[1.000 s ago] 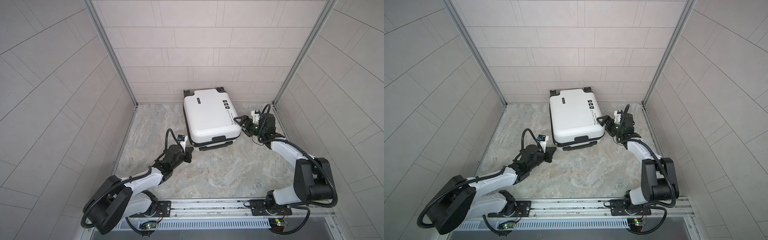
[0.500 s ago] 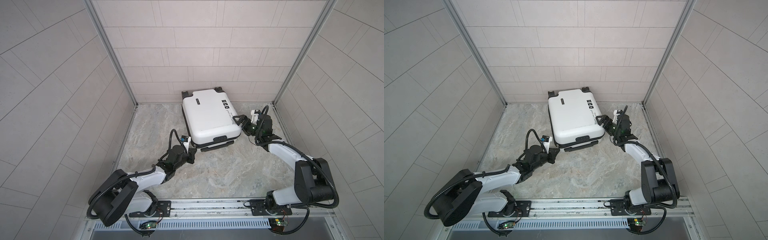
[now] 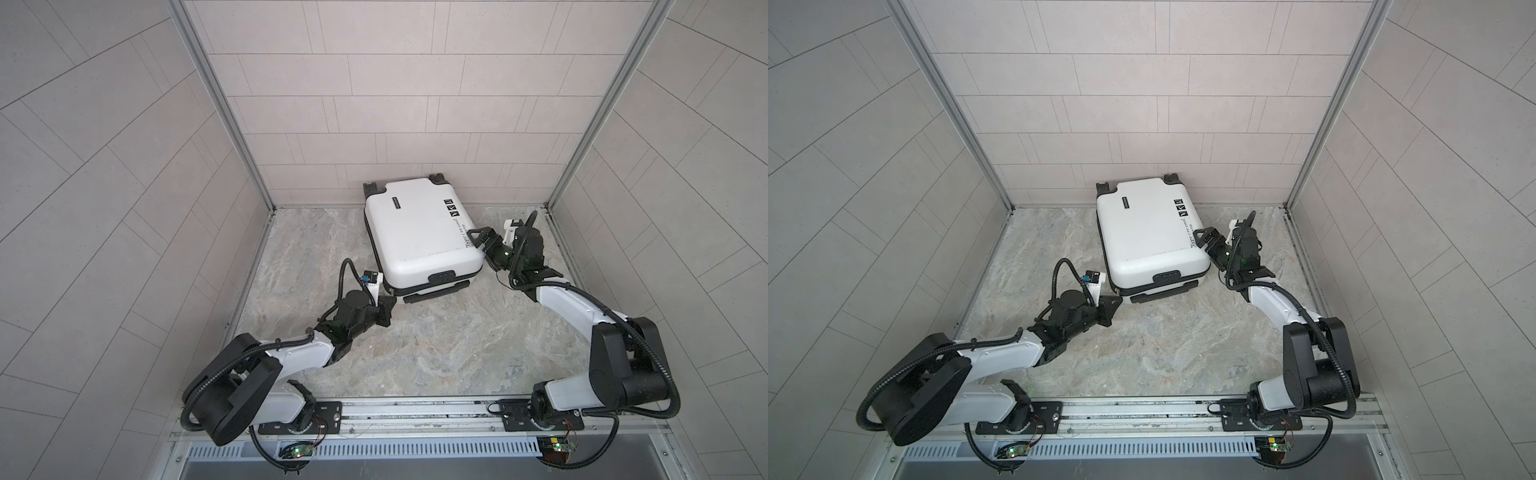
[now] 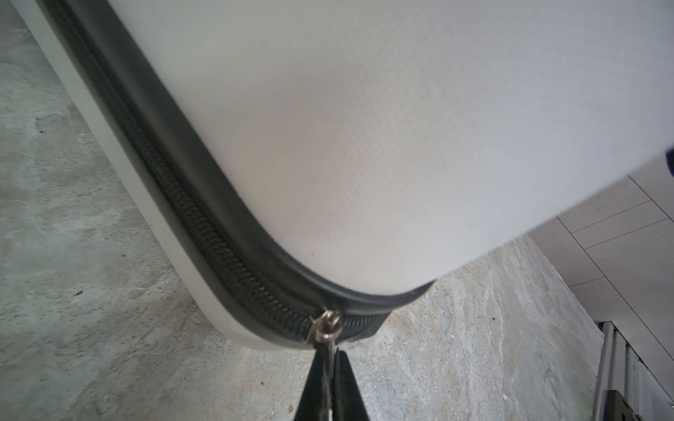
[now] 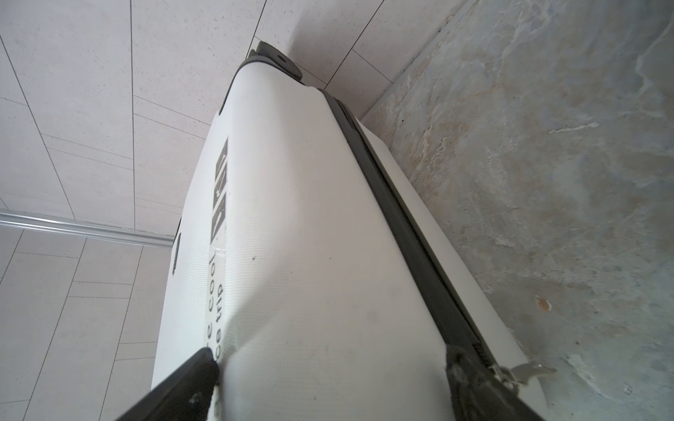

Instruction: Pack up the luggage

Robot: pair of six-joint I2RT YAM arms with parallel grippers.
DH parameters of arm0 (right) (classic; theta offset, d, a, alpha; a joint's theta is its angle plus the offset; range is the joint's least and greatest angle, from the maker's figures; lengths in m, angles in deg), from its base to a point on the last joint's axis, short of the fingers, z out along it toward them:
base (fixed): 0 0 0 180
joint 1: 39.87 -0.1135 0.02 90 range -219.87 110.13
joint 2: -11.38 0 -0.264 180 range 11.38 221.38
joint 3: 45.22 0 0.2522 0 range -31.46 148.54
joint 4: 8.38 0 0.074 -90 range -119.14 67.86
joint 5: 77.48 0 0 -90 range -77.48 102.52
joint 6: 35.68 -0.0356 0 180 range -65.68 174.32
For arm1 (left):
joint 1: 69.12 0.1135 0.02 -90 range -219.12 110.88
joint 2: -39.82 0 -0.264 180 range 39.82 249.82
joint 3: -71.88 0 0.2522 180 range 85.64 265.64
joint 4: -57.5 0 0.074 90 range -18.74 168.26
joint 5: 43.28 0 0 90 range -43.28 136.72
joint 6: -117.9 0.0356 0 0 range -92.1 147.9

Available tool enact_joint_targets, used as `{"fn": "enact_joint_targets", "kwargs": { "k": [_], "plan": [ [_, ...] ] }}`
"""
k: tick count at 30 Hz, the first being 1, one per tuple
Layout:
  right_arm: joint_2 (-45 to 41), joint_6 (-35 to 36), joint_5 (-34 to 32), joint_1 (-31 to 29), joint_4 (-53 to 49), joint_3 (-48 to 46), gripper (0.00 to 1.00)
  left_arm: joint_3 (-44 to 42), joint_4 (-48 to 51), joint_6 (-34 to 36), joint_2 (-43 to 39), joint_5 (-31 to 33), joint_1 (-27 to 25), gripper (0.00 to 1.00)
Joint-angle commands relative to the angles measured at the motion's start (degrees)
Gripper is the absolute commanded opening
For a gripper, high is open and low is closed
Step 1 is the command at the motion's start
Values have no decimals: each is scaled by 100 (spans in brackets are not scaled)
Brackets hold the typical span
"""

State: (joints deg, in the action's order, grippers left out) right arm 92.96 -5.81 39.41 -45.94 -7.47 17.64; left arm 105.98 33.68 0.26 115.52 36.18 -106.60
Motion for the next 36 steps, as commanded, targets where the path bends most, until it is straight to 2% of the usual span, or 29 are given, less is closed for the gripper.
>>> {"fn": "enact_joint_targets", "kwargs": {
  "k": [1,10,15,23,30,36],
  "plan": [
    [-353,-619,1104,-541,132,315,99,324,-1234,83,-48,-582,-216,0],
    [-368,-653,982,-635,38,523,99,206,-1351,152,-160,-274,-216,0],
    [-397,-500,870,-596,-220,265,100,-45,-1879,197,-35,40,-216,0],
    [-496,-527,948,-389,-225,-326,100,-209,-2724,339,414,150,-218,0],
    [-782,-870,1063,-84,87,-914,100,-308,-2750,522,351,196,-217,0],
    [-746,-1299,1129,-62,589,-1293,100,-320,-2735,575,400,170,-221,0]
  ]
}}
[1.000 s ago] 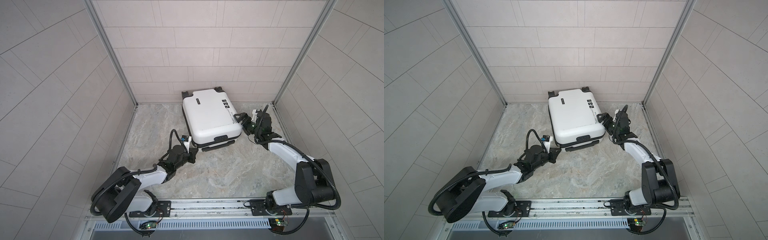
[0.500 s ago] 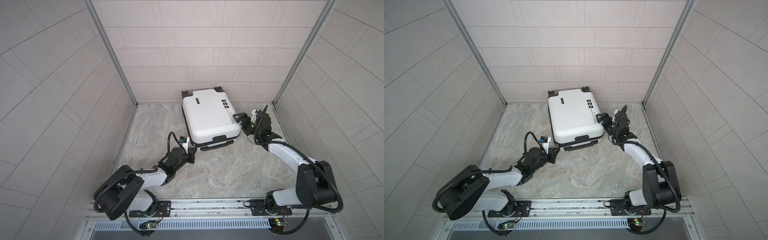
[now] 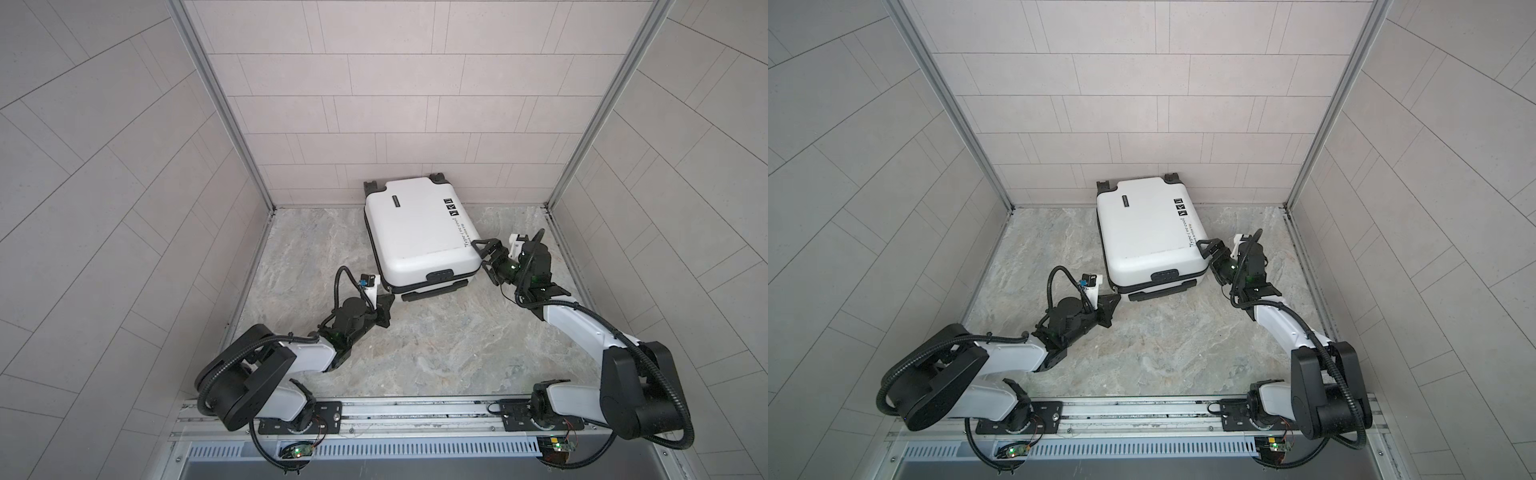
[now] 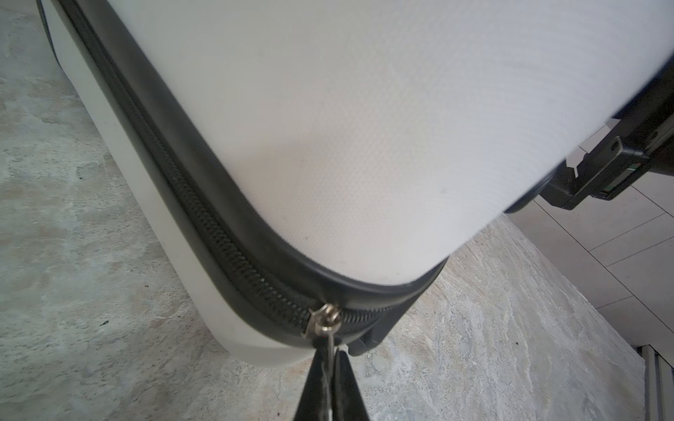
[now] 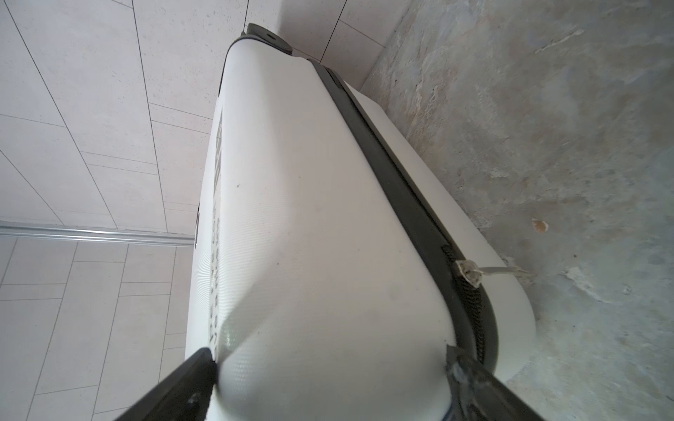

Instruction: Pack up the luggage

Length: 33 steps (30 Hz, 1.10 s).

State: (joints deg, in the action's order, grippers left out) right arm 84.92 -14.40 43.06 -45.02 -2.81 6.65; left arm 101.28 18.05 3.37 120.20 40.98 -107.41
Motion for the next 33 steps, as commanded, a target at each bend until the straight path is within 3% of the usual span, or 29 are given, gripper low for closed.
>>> {"fn": "enact_joint_targets", "kwargs": {
  "k": [1,10,21,29,33],
  "plan": [
    [92,-493,769,-156,180,-225,100,150,-1203,249,-36,-322,-141,0],
    [287,-574,639,-121,169,-225,100,9,-1453,188,166,-392,-141,0],
    [749,-1221,768,38,1309,-602,100,-7,-1456,195,148,-414,-136,0],
    [-83,-640,891,688,228,-722,100,-9,-1367,212,89,-411,-140,0],
    [-308,-74,883,940,-569,-724,92,0,-1350,210,85,-428,-136,0]
  ]
}}
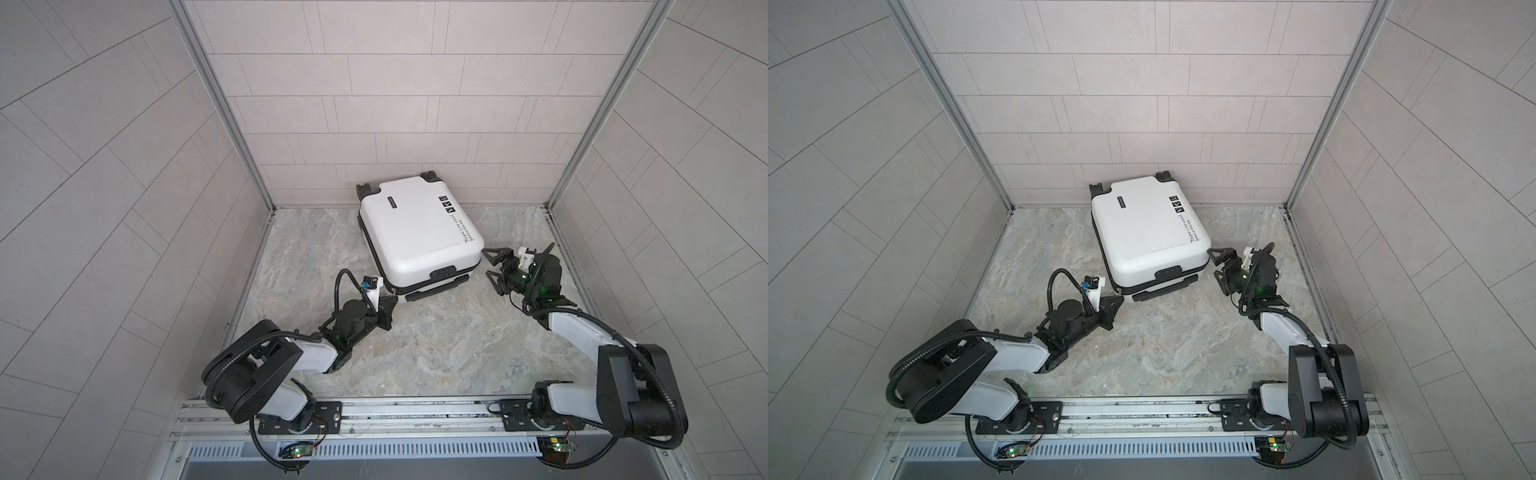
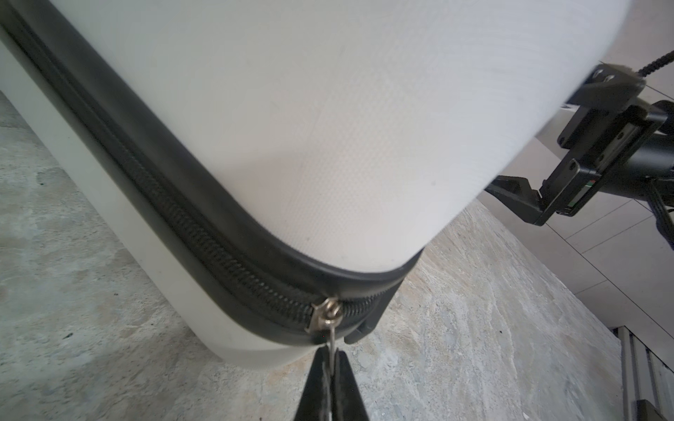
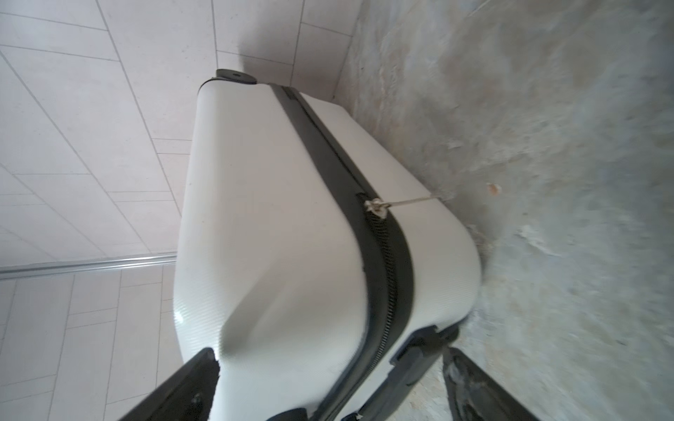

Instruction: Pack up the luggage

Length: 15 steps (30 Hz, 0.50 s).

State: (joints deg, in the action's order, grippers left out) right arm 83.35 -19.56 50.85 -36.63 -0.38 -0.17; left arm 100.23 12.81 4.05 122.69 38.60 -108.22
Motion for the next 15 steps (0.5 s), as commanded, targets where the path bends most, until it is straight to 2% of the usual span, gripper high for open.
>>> {"fn": "enact_joint_targets", "kwargs": {
  "k": [1,7,9,15],
  "plan": [
    [-103,529,113,114,-861,-35,85,105,-817,144,-161,-197,-55,0],
    [592,626,284,104,-435,13,45,106,-782,127,-178,-198,-61,0],
    [841,622,324,72,-301,103,39,118,-747,127,-193,-196,-55,0],
    [1355,525,333,-77,143,322,35,143,-696,118,-205,-195,-55,0]
  ]
}}
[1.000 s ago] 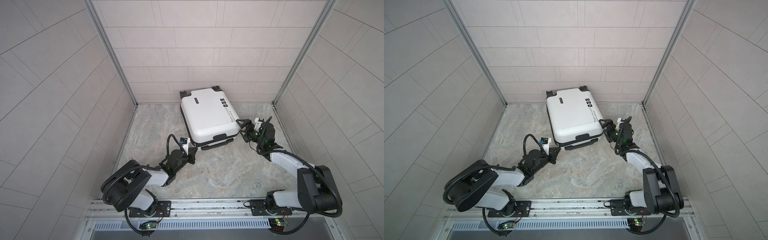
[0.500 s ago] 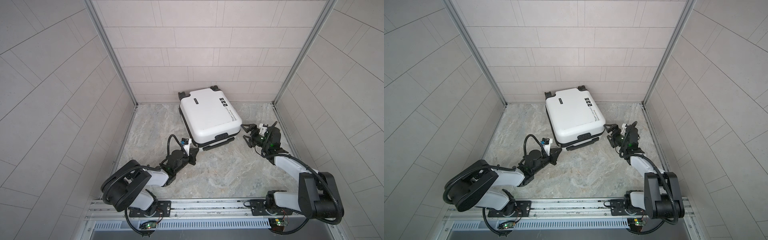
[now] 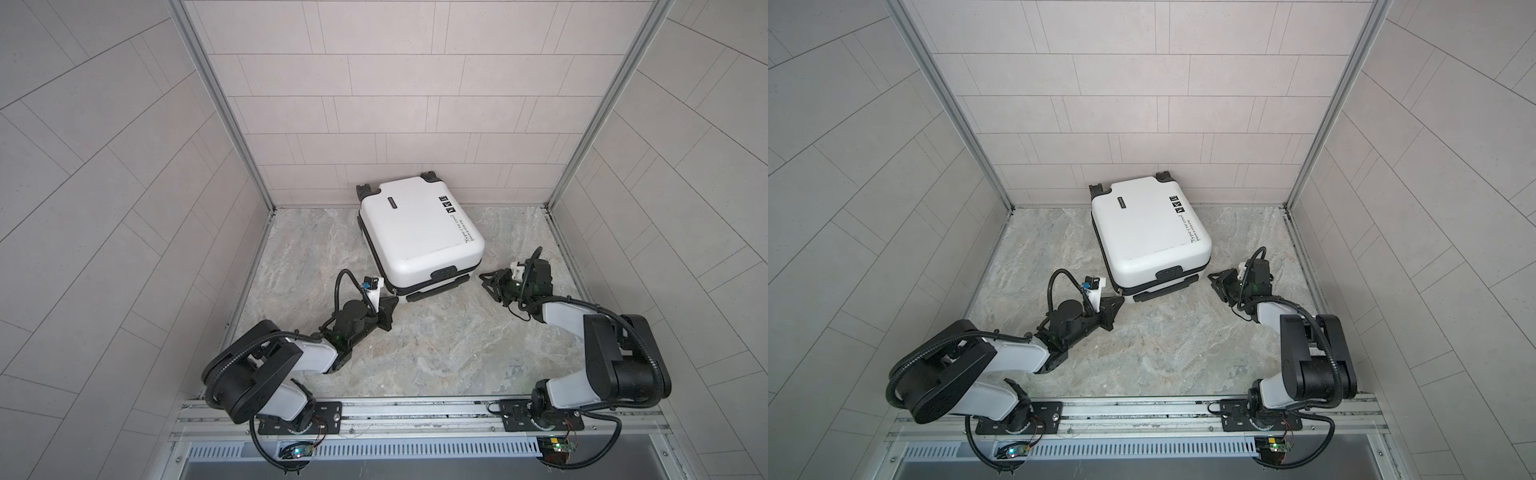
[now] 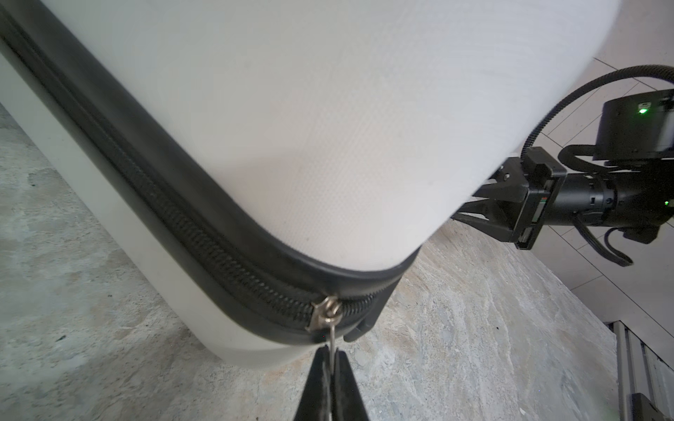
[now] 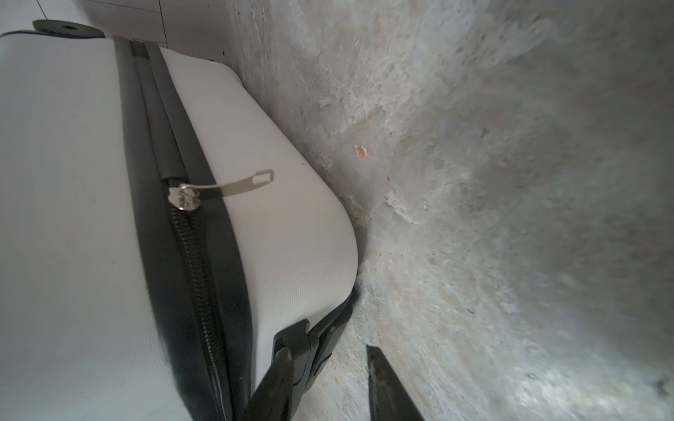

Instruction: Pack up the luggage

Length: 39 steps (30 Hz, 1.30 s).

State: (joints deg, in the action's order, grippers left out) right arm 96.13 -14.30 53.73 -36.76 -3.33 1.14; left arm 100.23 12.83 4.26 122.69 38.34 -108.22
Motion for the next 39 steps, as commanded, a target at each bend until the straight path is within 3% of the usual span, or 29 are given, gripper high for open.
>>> {"fn": "enact_joint_targets", "kwargs": {
  "k": [1,10,20,32,39],
  "plan": [
    [132,-76,45,-82,591,203,34,149,-679,101,-218,-171,-56,0],
    [290,-571,80,-222,1617,229,29,142,-535,123,-318,-136,-62,0],
    [-29,-714,-42,-382,2009,190,27,141,-498,118,-307,-161,-55,0],
    [426,-873,-102,-755,2539,453,25,367,-412,17,-355,-284,-66,0],
    [780,-1081,-355,-1000,3106,-75,38,410,-305,-45,-367,-328,-68,0]
  ]
}}
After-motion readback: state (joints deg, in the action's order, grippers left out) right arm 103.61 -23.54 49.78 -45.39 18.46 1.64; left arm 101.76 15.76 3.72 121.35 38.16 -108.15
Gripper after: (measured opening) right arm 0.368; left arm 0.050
